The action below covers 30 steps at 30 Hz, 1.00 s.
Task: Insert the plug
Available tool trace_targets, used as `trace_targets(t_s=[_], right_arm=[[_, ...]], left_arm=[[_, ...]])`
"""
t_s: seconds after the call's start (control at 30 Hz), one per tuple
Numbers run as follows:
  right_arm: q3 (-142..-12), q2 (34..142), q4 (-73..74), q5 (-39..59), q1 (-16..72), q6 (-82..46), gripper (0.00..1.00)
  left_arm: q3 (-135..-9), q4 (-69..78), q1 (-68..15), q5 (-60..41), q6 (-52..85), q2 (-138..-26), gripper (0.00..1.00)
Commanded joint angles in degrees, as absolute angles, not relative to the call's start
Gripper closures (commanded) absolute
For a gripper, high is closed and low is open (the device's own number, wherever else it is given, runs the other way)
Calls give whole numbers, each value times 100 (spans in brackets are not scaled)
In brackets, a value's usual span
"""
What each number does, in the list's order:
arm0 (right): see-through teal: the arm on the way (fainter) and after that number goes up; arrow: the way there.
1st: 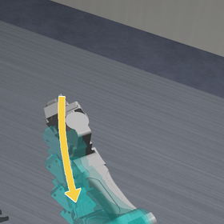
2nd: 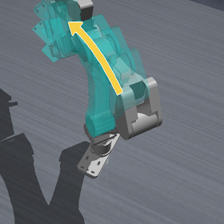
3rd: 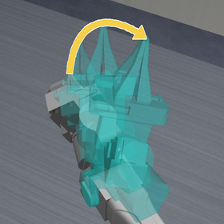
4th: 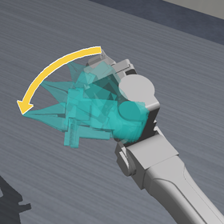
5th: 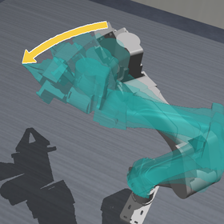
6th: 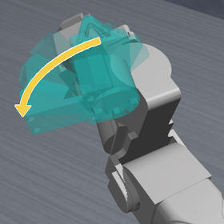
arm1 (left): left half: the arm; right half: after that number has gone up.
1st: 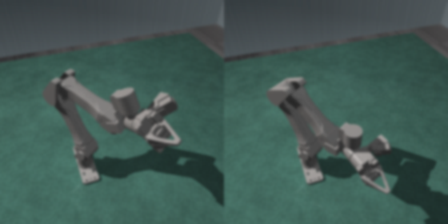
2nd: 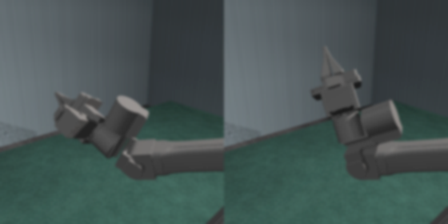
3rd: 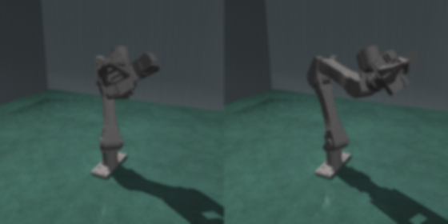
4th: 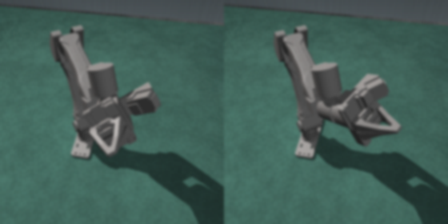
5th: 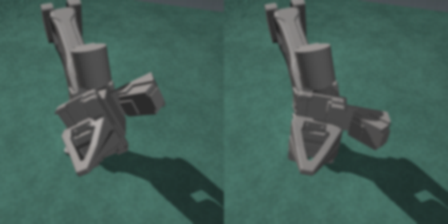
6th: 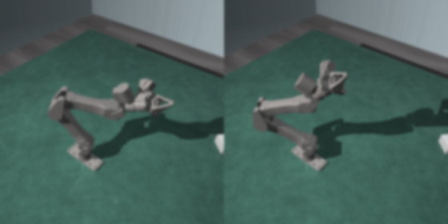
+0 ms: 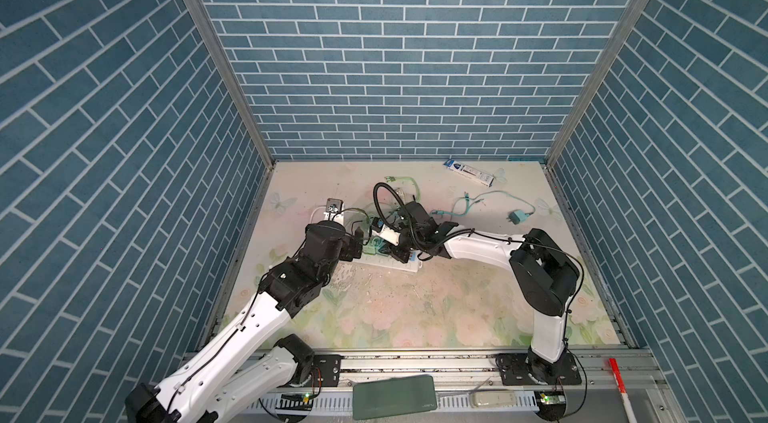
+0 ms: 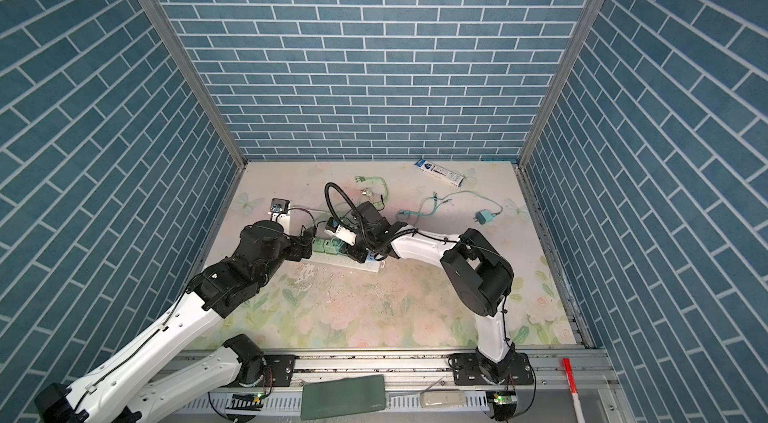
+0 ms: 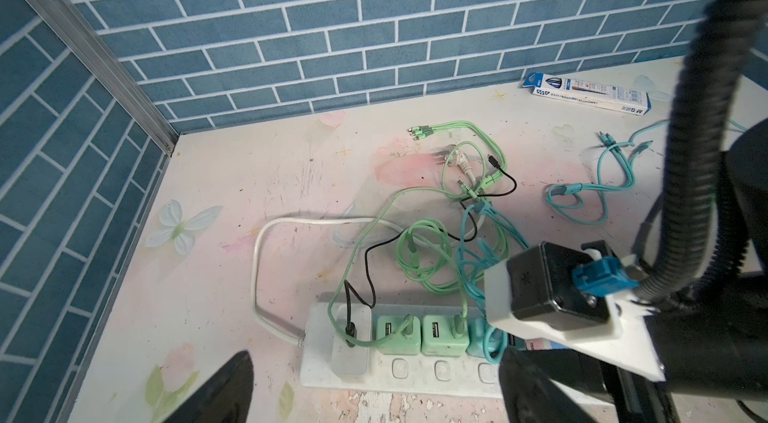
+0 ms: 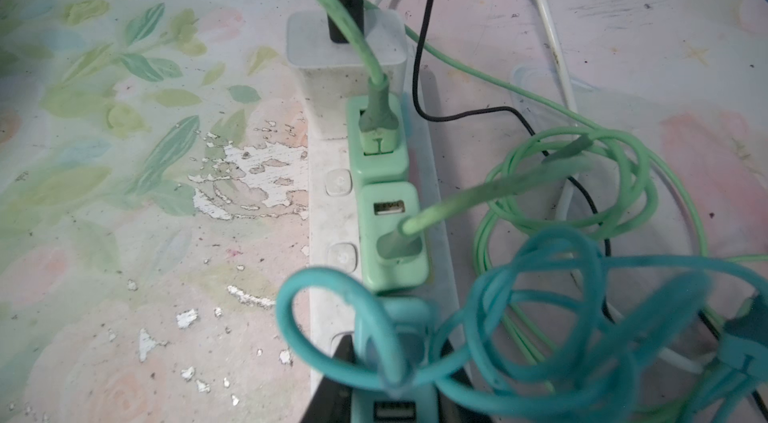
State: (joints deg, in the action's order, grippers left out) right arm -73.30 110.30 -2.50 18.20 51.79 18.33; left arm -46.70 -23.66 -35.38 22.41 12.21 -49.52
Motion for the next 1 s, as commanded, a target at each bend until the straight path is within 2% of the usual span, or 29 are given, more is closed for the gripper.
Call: trace_targets(t_s=[0.0,0.57,0.73,0.83,0.97], right_arm=[[-7051,11346,-466,1749,5317,1935,100],[-6888,11662,-698,1686,5384,1485,100],[-6952,11431,-845,1647,5390,1407,100],[-7002,11190,-942,1709,5388,1380,96],[-7168,11023,-1026,1739,5388,1316,83]], left_arm=[[-4823,-2320,-3502,2207,1216,-4957,7],[-5098,-2194,-3498,2122,937,-5226,5],[-5096,-2091,-3498,2112,874,-5326,4],[-5050,-2034,-3498,2153,838,-5286,1],[-4988,-2004,-3498,2164,818,-5208,0]])
